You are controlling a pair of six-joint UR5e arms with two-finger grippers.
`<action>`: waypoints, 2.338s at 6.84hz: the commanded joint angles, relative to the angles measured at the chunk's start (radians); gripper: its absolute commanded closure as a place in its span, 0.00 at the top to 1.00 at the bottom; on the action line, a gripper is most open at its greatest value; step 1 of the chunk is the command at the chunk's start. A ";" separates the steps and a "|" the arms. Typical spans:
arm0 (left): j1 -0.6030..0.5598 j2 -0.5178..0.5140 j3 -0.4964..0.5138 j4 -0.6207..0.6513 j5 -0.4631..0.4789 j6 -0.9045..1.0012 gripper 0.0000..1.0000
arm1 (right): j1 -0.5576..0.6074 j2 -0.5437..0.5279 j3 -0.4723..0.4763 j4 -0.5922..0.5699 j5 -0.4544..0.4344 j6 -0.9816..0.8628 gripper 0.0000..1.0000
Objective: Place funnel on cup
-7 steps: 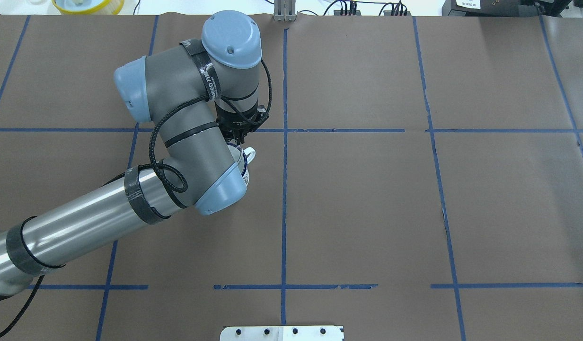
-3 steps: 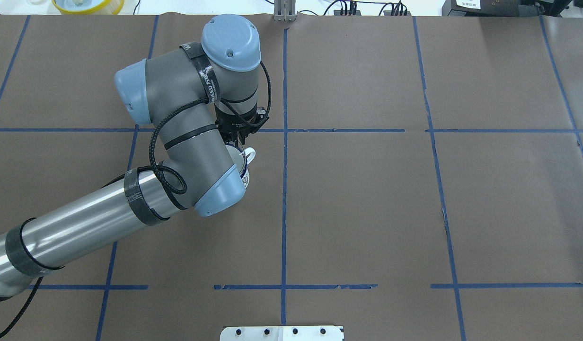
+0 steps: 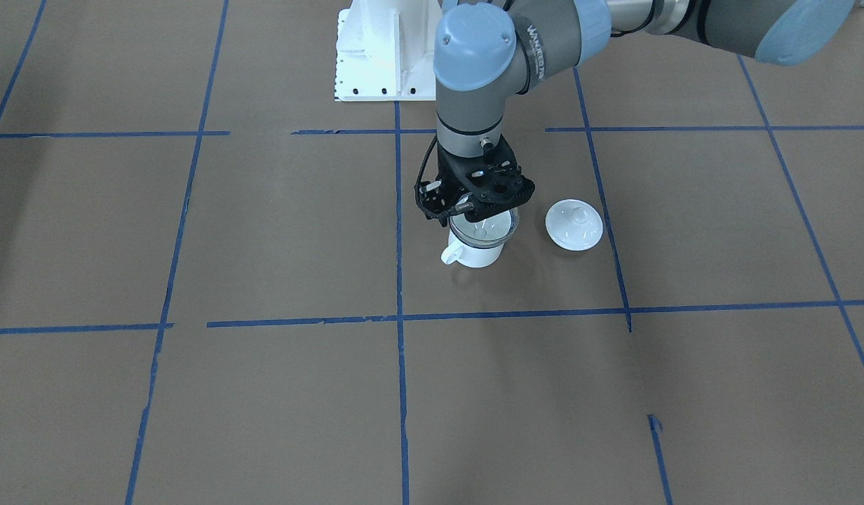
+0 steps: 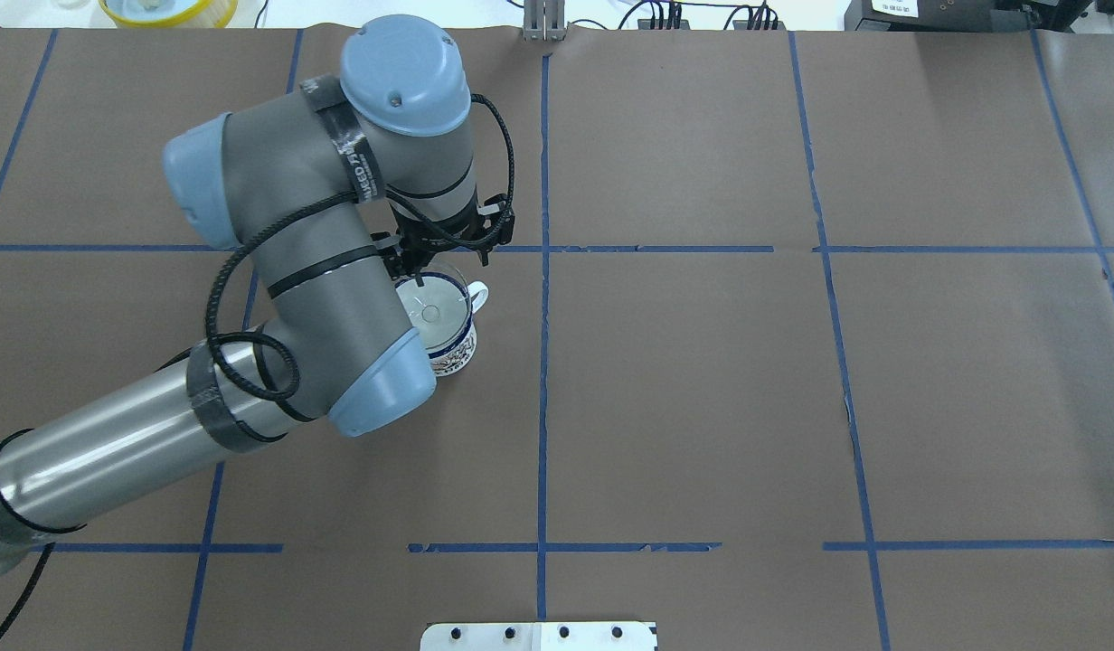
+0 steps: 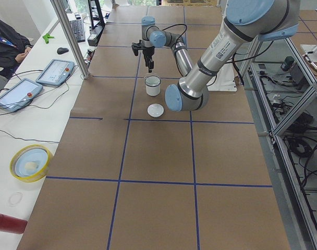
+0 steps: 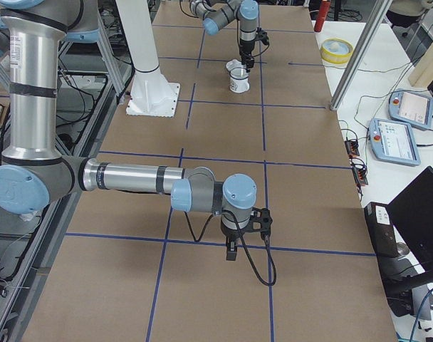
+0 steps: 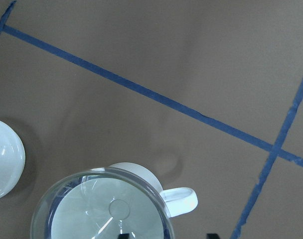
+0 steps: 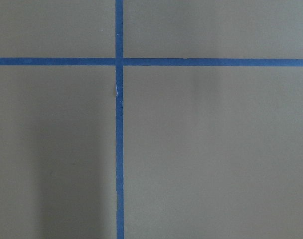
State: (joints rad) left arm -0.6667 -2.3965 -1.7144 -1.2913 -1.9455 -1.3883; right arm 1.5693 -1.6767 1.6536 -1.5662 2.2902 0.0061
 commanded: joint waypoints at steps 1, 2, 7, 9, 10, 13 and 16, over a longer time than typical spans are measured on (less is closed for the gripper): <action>-0.142 0.122 -0.170 0.006 -0.042 0.294 1.00 | 0.000 0.000 0.000 0.000 0.000 0.000 1.00; -0.262 0.199 -0.207 0.001 -0.112 0.521 1.00 | 0.000 0.000 0.000 0.000 0.000 0.000 1.00; -0.888 0.549 0.011 -0.028 -0.278 1.622 1.00 | 0.000 0.000 0.000 0.000 0.000 0.000 1.00; -0.988 0.751 0.119 -0.197 -0.395 1.631 1.00 | 0.000 0.000 0.000 0.000 0.000 0.000 1.00; -0.988 0.829 0.119 -0.262 -0.397 1.628 1.00 | 0.000 0.000 0.000 0.000 0.000 0.000 1.00; -1.022 0.836 0.110 -0.228 -0.426 1.585 1.00 | 0.000 0.000 0.000 0.000 0.000 0.000 1.00; -1.022 0.836 0.074 -0.212 -0.429 1.520 1.00 | 0.000 0.000 0.000 0.000 0.000 0.000 1.00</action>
State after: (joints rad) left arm -1.6883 -1.5601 -1.6412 -1.5035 -2.3688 0.1396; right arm 1.5693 -1.6767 1.6536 -1.5662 2.2902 0.0062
